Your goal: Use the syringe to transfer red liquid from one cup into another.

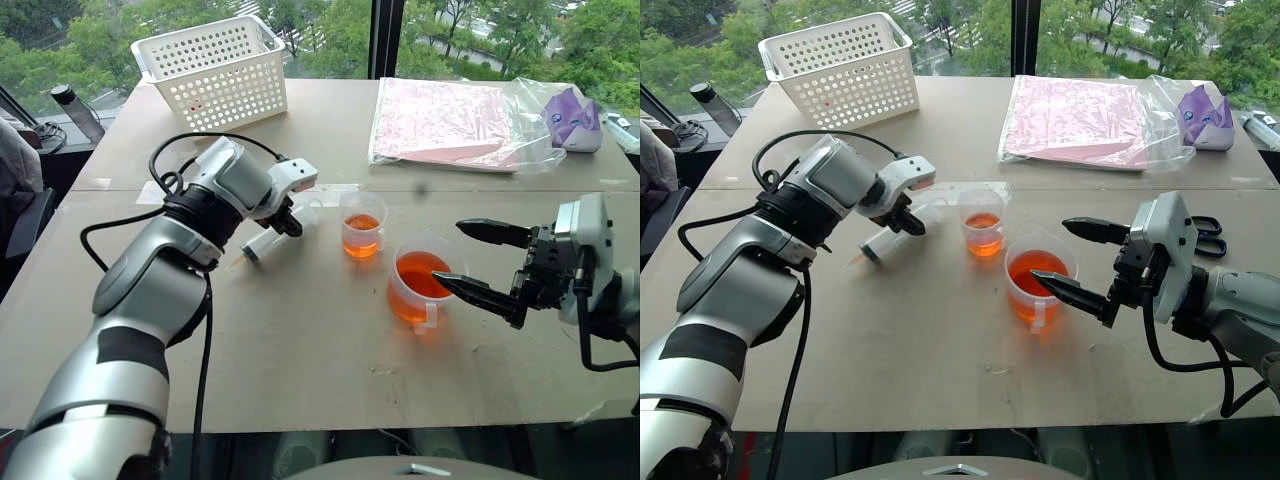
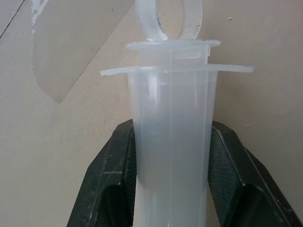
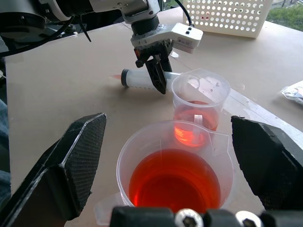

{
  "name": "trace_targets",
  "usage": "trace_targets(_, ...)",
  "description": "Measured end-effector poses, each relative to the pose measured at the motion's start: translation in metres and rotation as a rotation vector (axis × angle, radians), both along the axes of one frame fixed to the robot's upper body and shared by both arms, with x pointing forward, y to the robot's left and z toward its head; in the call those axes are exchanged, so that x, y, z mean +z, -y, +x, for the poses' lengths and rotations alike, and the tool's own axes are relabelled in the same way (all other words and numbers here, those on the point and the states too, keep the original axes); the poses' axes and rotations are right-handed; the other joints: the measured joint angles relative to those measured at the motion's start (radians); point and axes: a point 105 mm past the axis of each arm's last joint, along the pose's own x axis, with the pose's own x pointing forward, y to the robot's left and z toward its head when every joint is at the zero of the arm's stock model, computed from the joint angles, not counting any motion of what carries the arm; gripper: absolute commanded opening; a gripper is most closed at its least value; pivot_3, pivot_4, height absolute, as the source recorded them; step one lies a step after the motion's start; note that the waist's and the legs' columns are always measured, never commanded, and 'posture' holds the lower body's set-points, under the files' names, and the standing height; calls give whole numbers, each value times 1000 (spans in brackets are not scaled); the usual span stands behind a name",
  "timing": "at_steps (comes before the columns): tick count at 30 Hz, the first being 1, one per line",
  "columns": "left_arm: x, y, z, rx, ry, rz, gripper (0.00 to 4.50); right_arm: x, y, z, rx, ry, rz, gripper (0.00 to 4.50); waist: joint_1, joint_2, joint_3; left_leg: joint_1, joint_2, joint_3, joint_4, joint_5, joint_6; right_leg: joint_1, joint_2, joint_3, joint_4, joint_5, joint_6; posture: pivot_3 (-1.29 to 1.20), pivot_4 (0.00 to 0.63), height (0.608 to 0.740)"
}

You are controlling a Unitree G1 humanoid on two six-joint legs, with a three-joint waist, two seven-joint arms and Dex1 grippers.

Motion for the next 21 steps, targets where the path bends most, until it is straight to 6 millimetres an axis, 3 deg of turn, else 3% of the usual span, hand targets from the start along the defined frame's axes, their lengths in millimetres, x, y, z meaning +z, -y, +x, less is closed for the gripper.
trace_targets(4, 12, 0, -1, 12, 30, -79, 1417, 0, 0, -1, 3, -3, 5, 4500, 0, 0, 0, 0, 0, 0, 0, 0, 0, 0, 0, 0, 0, 0, 0, 0, 150, 740)
trace_targets(10, 66, -23, -6, 41, 160, -287, 1417, 6, 4, -1, -14, 12, 6, 4500, -7, 0, 0, 0, 0, 0, 0, 0, 0, 0, 0, 0, 0, 0, 0, 0, 150, 740)
trace_targets(14, 121, -22, -8, -16, 337, -574, 1417, 9, 5, 1, -11, 22, 7, 4500, -1, 0, 0, 0, 0, -1, 2, 0, 0, 0, 0, -1, 1, 0, 0, 0, 150, 740)
trace_targets(17, 163, -15, -11, -87, 533, -767, 1417, 16, 10, 6, -21, 34, 18, 4500, 3, -2, -1, 0, 0, -1, 3, 0, 0, 2, -1, -2, 0, 0, 0, 0, 150, 740)
trace_targets(19, 175, -4, -20, -149, 583, -866, 1417, 22, 13, 10, -22, 43, 43, 4500, 3, -2, -1, 1, 0, -1, 3, 0, 0, 3, -1, -1, 0, 0, 1, 0, 150, 740)
trace_targets(21, 176, 18, -32, -248, 576, -974, 1417, 34, 20, 14, -36, 60, 85, 4500, 3, -2, -2, 1, 0, -1, 4, 0, 0, 4, -1, -2, 0, 0, 1, 0, 150, 740)
